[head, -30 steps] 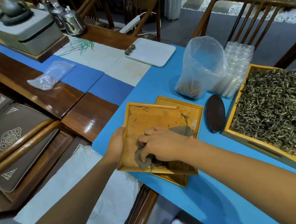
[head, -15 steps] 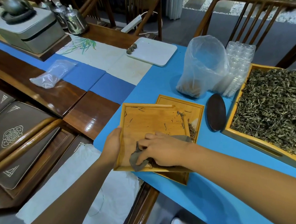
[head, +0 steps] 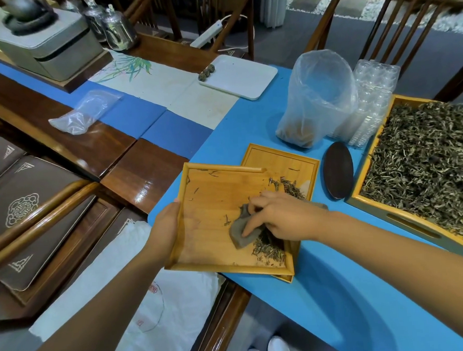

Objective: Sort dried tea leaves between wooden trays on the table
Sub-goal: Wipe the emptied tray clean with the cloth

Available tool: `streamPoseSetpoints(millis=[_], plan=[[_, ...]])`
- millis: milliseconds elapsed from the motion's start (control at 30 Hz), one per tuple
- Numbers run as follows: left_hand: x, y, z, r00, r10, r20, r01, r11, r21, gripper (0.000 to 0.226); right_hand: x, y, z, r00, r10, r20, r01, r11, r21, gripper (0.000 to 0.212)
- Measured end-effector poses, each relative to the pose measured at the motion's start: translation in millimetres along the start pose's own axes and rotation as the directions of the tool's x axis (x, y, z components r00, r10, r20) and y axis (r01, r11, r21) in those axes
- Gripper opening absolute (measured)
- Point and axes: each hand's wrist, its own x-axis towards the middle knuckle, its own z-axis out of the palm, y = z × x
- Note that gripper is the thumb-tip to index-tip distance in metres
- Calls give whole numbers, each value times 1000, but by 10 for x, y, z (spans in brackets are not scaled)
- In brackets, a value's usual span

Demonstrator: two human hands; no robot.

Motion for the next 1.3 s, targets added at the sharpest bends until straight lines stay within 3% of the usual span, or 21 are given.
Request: streamPoseSetpoints(millis=[100,267,633,867,1033,1167,1300], plan=[[-8,16,8,1000,4,-11,-4,1000,-10,31,-71,68,-46,996,52,-71,-44,993,112,51],[-23,26,25,1000,15,-14,-15,1000,4,31,-251,4,56,999,33,-37,-28,989,142,51],[-55,8,165,999,8,-34,-6,998,61,31,-198,-344,442,995,-36,-89,31,998,-61,48],[-103,37,165,1000,-13,1,13,998,62,29,-352,-191,354,998,-31,-50,23,989,-147,40],[-113,43,96,999,-12,-44,14,999,45,30,-523,-8,237,1000,3,-30,-9,984,-177,43],[-108,40,61,999,5,-52,-3,999,39,33,-600,101,140,989,50,-141,-66,992,-108,47],[-134,58,65,999,-1,-50,4,999,48,34,-691,88,164,989,-12,-146,-5,993,-121,46]])
